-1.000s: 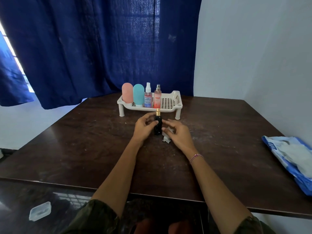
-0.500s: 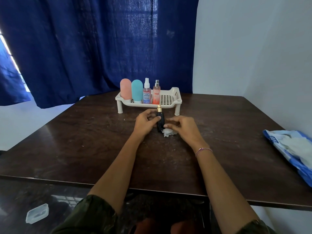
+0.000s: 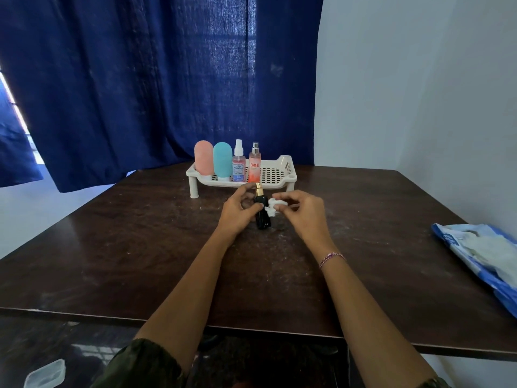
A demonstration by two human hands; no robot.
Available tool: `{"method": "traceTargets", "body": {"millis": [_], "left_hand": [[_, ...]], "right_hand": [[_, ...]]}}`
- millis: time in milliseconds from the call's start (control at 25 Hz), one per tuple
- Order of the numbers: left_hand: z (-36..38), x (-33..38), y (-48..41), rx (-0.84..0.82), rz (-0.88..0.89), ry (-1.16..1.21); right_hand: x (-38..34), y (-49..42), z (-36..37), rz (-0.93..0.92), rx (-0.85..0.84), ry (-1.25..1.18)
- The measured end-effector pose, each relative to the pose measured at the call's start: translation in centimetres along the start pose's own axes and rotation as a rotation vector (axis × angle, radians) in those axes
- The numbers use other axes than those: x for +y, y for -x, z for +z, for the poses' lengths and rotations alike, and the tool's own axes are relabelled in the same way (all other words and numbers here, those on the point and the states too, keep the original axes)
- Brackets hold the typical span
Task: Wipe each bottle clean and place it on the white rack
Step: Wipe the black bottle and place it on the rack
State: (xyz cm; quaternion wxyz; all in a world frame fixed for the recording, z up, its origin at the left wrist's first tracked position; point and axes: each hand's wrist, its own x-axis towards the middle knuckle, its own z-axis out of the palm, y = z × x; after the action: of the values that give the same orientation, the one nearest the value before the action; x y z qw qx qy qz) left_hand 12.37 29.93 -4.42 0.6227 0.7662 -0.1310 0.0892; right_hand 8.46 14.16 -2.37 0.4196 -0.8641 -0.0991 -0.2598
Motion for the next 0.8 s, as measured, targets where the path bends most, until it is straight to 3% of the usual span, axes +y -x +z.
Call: {"method": "traceTargets", "body": {"millis": [520, 800], "left_hand": [[-0.2, 0.1, 0.1, -0.012, 0.132, 0.021], [-0.2, 0.1, -0.1, -0.027, 0.144, 0.129]], "right_hand": [[0.6, -0.2, 1.2, 0.081, 0.126, -0.173], [-0.2, 0.4, 1.7, -0.122, 0.176, -0.101]]}}
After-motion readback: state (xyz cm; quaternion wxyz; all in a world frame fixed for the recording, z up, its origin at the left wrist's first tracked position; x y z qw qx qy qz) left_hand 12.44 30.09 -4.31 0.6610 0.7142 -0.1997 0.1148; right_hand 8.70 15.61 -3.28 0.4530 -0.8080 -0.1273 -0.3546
